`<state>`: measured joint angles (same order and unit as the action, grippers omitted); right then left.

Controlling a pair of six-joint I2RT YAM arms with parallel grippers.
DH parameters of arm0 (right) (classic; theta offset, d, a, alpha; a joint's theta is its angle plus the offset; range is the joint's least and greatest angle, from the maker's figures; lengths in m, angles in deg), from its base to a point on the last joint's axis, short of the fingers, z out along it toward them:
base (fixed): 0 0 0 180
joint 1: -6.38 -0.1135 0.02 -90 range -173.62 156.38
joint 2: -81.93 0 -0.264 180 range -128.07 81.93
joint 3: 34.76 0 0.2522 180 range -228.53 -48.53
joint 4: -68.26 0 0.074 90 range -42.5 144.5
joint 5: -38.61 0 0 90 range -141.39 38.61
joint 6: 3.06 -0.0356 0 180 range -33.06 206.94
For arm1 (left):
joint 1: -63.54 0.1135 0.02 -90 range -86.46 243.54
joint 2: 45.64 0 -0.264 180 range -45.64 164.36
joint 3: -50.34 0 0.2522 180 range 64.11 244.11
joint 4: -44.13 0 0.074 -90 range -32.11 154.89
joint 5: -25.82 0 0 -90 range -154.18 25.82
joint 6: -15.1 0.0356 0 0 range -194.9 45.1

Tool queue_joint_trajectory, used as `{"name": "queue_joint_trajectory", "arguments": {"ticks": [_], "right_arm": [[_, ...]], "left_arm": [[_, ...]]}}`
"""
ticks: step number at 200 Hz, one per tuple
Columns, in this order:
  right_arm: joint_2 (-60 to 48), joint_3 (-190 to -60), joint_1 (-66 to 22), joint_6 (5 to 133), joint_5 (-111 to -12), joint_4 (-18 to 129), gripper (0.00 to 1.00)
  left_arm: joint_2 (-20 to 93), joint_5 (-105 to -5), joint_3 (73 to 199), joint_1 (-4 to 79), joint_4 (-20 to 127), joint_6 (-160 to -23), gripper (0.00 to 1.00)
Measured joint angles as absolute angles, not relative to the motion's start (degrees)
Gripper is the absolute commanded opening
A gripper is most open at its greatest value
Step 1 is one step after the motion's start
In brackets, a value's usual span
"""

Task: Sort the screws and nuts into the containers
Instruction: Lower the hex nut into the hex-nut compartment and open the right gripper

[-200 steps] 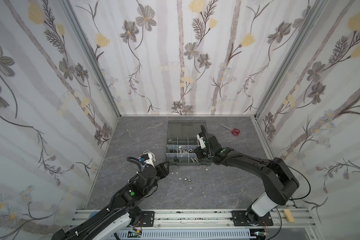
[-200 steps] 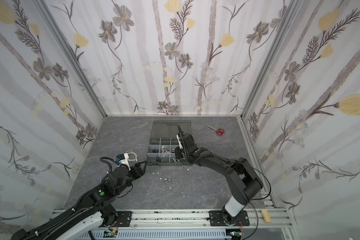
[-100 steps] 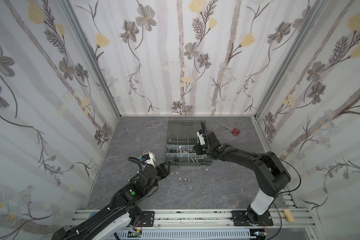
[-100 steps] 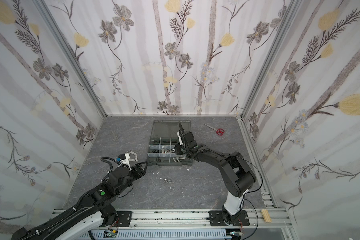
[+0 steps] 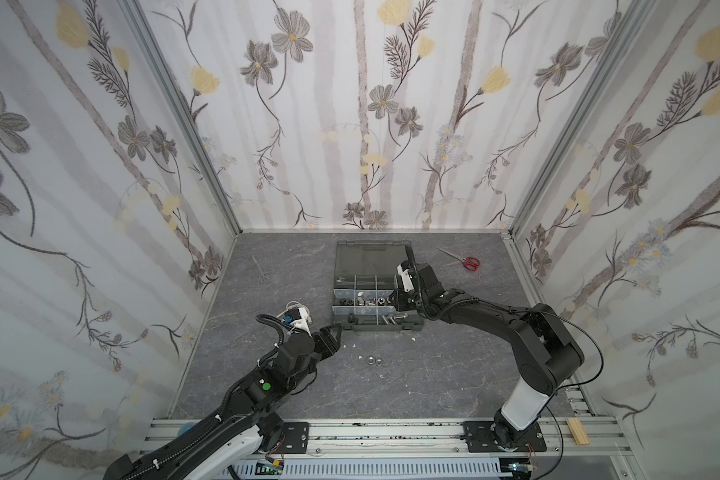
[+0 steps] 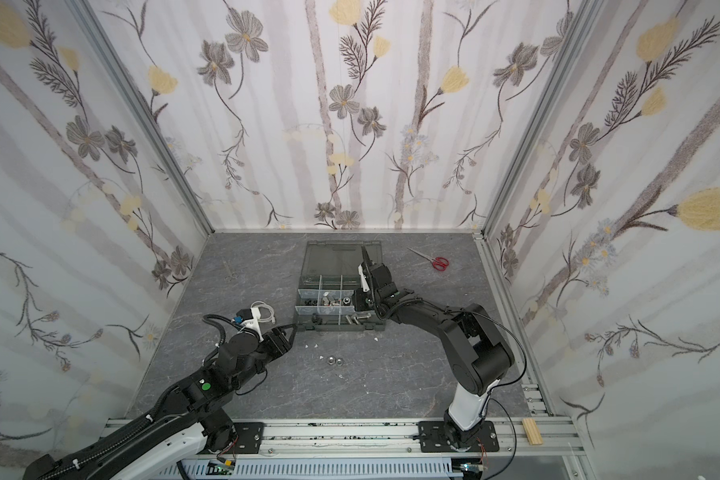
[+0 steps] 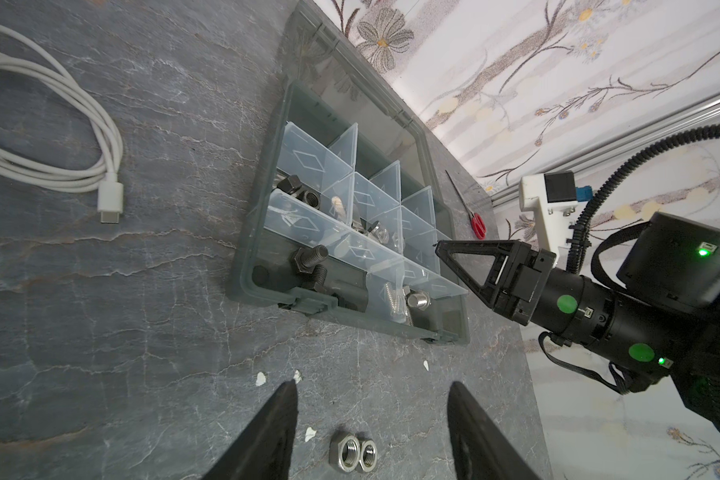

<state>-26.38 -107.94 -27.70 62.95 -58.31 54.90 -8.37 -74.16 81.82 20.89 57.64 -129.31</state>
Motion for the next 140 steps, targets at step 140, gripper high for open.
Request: {"name": "queue_joint_trajectory", "arguments": {"ticks": [140], "right_arm": [[-21.6, -104.2, -27.6, 61.4, -58.3, 55.4, 0.34]], "left_arm": [[-7.7, -72.7, 80.8, 20.8, 57.2, -129.5, 0.59]]}}
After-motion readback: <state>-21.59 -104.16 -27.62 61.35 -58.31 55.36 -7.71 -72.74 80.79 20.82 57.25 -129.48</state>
